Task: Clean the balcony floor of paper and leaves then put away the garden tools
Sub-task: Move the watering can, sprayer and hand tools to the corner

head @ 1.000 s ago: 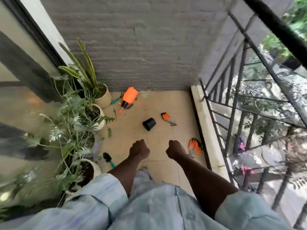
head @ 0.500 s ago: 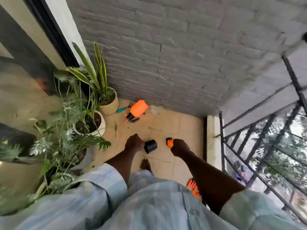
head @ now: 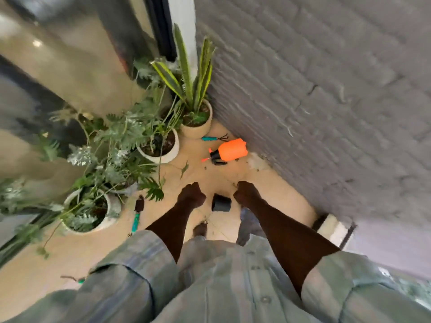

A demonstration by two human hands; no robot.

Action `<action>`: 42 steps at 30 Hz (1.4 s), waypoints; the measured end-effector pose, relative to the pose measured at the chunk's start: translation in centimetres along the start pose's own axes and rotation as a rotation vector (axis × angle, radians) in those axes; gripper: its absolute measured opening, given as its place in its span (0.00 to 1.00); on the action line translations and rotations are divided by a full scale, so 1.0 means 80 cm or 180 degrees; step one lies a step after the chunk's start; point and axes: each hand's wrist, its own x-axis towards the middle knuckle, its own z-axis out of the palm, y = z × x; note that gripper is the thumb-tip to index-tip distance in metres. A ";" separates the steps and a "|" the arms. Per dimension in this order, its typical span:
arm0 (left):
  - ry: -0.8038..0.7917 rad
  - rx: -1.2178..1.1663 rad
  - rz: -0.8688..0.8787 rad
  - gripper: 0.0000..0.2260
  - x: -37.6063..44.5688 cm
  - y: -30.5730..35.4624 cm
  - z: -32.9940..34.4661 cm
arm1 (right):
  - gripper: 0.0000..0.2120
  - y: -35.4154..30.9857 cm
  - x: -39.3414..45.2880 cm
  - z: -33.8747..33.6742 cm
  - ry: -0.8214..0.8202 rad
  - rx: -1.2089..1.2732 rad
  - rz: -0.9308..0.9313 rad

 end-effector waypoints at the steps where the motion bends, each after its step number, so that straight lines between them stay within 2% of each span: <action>1: 0.0053 -0.0092 -0.0102 0.20 0.011 0.006 -0.002 | 0.18 -0.001 0.019 -0.007 -0.0113 -0.0057 -0.0087; 7: 0.0165 -0.0668 -0.0745 0.19 0.087 0.058 0.017 | 0.19 0.021 0.147 -0.048 -0.0649 -0.0659 -0.0516; 10: 0.0073 -0.0888 -0.0944 0.17 0.132 0.078 0.035 | 0.14 0.043 0.214 -0.049 -0.0703 -0.0826 -0.0582; 14: -0.0036 -0.1026 -0.1097 0.19 0.210 0.083 0.064 | 0.13 0.067 0.315 -0.030 -0.0609 -0.0849 -0.0442; 19: -0.0027 -0.1164 -0.1239 0.20 0.354 0.049 0.135 | 0.16 0.078 0.468 0.042 -0.0800 -0.0968 -0.0503; 25: 0.0150 -0.1268 -0.1177 0.20 0.537 -0.025 0.249 | 0.25 0.091 0.655 0.197 -0.0929 -0.1228 -0.0911; 29: 0.0355 -0.1235 -0.1038 0.19 0.596 -0.063 0.307 | 0.33 0.076 0.735 0.276 -0.0936 -0.1588 -0.1047; 32: 0.0417 -0.1229 -0.1079 0.18 0.614 -0.082 0.337 | 0.38 0.063 0.773 0.320 -0.0898 -0.1353 -0.0842; 34: 0.0401 -0.1205 -0.1112 0.18 0.614 -0.089 0.350 | 0.41 0.060 0.785 0.334 -0.0674 -0.1156 -0.0783; 36: 0.0359 -0.1204 -0.1135 0.18 0.608 -0.094 0.355 | 0.38 0.063 0.784 0.332 -0.0387 -0.1079 -0.0896; 40: 0.0214 -0.1182 -0.1164 0.18 0.568 -0.090 0.336 | 0.14 0.066 0.738 0.297 -0.0021 -0.0990 -0.1119; 42: 0.0123 -0.1242 -0.1214 0.18 0.538 -0.080 0.316 | 0.10 0.061 0.700 0.267 0.0181 -0.1215 -0.1278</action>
